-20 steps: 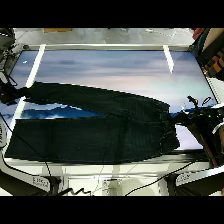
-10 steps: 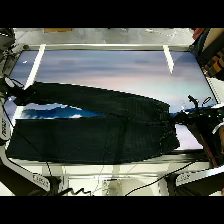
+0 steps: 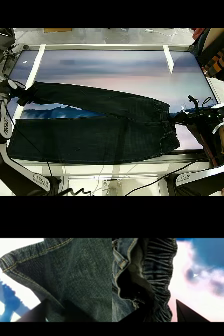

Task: Fold the clothes and pants, and hang the long-sleeved shirts on hangers.

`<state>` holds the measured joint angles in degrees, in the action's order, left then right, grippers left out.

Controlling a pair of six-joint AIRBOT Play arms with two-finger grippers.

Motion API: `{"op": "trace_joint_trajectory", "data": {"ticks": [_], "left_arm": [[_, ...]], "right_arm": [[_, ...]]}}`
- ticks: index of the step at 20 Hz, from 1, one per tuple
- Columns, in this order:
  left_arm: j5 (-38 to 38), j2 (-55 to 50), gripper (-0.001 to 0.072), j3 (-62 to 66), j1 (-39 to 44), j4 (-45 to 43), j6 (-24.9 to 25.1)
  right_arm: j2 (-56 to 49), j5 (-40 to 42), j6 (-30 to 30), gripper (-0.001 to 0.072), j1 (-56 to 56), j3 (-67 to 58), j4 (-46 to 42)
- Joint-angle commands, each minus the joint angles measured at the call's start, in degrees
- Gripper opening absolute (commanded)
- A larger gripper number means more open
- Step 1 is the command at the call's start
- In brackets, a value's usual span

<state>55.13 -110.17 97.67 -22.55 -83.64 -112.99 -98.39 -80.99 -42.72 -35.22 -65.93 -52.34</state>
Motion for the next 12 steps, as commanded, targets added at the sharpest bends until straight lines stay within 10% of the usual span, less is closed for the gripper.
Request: {"op": "trace_joint_trajectory", "data": {"ticks": [1,10,12], "left_arm": [[2.6,0.0,0.0024,0.0,-0.1,0.2,4.4],[-0.5,9.2,0.0023,4.3,3.0,0.2,26.8],[-2.2,11.2,0.0024,4.3,4.1,0.2,27.1]], "right_arm": [[0.0,0.0,0.0,0.0328,0.0,0.0,0.0],[0.0,-16.0,0.0,0.0342,-0.3,-5.2,5.7],[0.0,-16.9,0.0,0.0488,-0.1,-6.1,7.2]]}}
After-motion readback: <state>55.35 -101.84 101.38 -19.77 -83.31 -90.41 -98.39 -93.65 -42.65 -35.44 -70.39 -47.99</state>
